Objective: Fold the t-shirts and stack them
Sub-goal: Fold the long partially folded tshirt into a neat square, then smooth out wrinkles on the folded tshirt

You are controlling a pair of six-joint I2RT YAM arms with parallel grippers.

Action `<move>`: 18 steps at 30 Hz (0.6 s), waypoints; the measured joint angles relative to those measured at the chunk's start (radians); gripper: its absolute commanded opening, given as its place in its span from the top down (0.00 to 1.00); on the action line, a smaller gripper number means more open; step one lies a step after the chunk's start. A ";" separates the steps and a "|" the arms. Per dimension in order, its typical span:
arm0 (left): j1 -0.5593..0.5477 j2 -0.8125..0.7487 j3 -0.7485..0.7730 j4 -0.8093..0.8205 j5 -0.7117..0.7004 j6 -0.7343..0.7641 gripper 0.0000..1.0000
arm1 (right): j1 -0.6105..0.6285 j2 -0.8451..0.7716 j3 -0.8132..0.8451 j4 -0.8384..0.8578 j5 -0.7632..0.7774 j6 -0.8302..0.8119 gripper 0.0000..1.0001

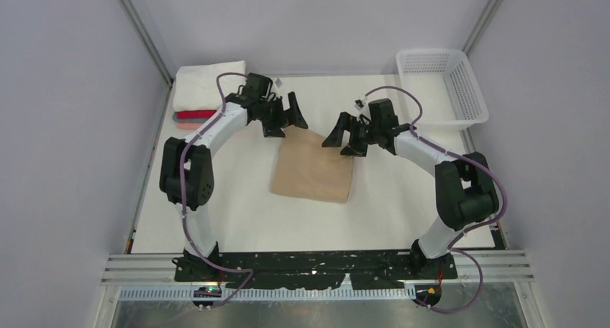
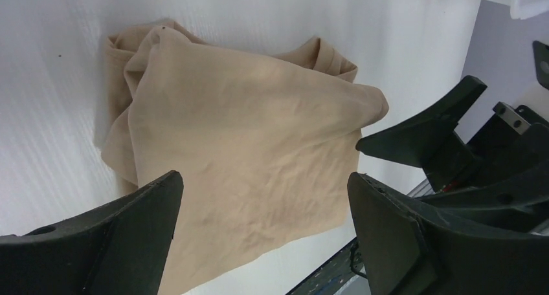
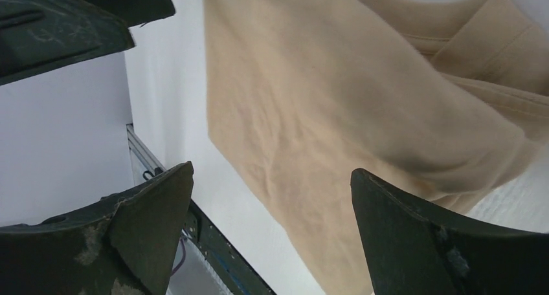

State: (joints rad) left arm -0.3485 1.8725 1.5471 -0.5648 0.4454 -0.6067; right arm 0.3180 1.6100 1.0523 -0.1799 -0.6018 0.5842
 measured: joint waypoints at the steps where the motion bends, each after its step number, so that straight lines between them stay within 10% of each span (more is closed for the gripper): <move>1: 0.000 0.020 0.006 0.008 0.006 -0.005 0.00 | -0.002 0.024 0.002 0.006 0.006 0.000 0.03; 18: 0.008 0.390 0.267 -0.027 0.042 -0.058 0.00 | -0.105 0.347 0.114 0.222 0.073 0.100 0.03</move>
State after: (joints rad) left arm -0.3401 2.2627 1.8141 -0.5922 0.4870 -0.6643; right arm 0.2134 1.9572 1.1664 0.0425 -0.5285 0.6838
